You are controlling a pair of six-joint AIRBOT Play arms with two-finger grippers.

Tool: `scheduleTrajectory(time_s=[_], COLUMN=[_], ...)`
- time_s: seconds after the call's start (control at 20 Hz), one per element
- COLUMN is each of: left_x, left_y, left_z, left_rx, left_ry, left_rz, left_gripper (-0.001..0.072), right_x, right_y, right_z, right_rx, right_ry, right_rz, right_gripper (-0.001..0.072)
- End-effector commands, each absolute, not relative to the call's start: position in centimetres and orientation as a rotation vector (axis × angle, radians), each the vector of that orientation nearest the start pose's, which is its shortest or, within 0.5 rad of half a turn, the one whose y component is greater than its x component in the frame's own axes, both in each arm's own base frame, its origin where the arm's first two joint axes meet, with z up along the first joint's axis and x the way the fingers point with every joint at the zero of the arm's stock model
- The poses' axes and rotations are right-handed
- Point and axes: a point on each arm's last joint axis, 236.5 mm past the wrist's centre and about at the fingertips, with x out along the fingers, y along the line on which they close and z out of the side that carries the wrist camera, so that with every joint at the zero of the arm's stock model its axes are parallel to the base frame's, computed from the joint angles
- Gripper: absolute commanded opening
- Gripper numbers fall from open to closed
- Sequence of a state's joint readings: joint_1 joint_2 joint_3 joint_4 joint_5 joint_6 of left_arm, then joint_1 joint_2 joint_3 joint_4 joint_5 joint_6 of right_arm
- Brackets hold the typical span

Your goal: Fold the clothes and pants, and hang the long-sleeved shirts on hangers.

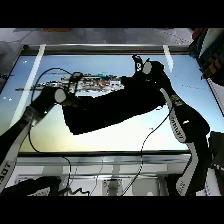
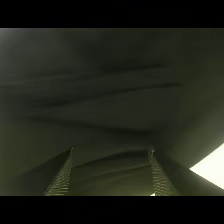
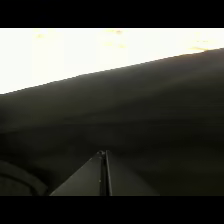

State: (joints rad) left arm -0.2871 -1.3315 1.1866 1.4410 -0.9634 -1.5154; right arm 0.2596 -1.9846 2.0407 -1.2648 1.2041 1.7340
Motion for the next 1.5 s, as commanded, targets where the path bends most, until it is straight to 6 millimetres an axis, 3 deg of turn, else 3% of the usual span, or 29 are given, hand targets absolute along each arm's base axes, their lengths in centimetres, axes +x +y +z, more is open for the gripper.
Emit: scheduleTrajectory(time_s=[0.0, 0.1, 0.25, 0.4, 0.7, 0.75, 0.85, 1.0, 1.1, 1.25, 1.45], left_x=[40.4, 38.8, 37.1, 36.4, 38.5, 38.7, 39.0, 39.5, 39.6, 39.4, 38.5], left_y=[-4.9, -2.5, -2.2, -1.9, -3.4, -3.9, -5.1, -7.5, -8.8, -8.9, -4.9], left_z=[0.6, -1.6, -4.5, -7.3, -11.0, -11.4, -11.7, -11.1, -10.4, -6.8, 1.5], left_rx=[0.068, -0.101, -0.395, -0.516, -0.626, -0.645, -0.649, -0.65, -0.635, -0.531, -0.204], left_ry=[1.188, 1.249, 1.256, 1.244, 1.221, 1.219, 1.21, 1.184, 1.183, 1.185, 1.203], left_rz=[-0.16, -0.148, -0.173, -0.115, -0.12, -0.14, -0.196, -0.273, -0.32, -0.439, -0.435], left_gripper=[0.05, 0.05, 0.0501, 0.0564, 0.0565, 0.0536, 0.0309, 0.02, 0.0016, 0.0014, 0.0012], right_x=[54.1, 53.9, 53.9, 53.8, 54.5, 54.5, 54.5, 54.6, 54.7, 55.1, 55.9], right_y=[19.4, 18.7, 18.6, 18.9, 18.9, 18.9, 18.9, 18.9, 18.9, 17.4, 14.1], right_z=[-0.4, -0.6, -0.7, -0.6, 0.2, 0.2, 0.2, 0.2, 0.3, 0.9, 3.3], right_rx=[0.256, 0.216, 0.179, 0.161, 0.159, 0.158, 0.147, 0.136, 0.136, 0.127, 0.162], right_ry=[1.237, 1.246, 1.241, 1.237, 1.195, 1.194, 1.191, 1.184, 1.179, 1.164, 1.118], right_rz=[0.3, 0.318, 0.343, 0.365, 0.368, 0.368, 0.377, 0.384, 0.383, 0.355, 0.308], right_gripper=[0.0027, 0.0027, 0.0026, 0.0026, 0.0026, 0.0027, 0.0027, 0.0027, 0.0027, 0.0027, 0.0026])
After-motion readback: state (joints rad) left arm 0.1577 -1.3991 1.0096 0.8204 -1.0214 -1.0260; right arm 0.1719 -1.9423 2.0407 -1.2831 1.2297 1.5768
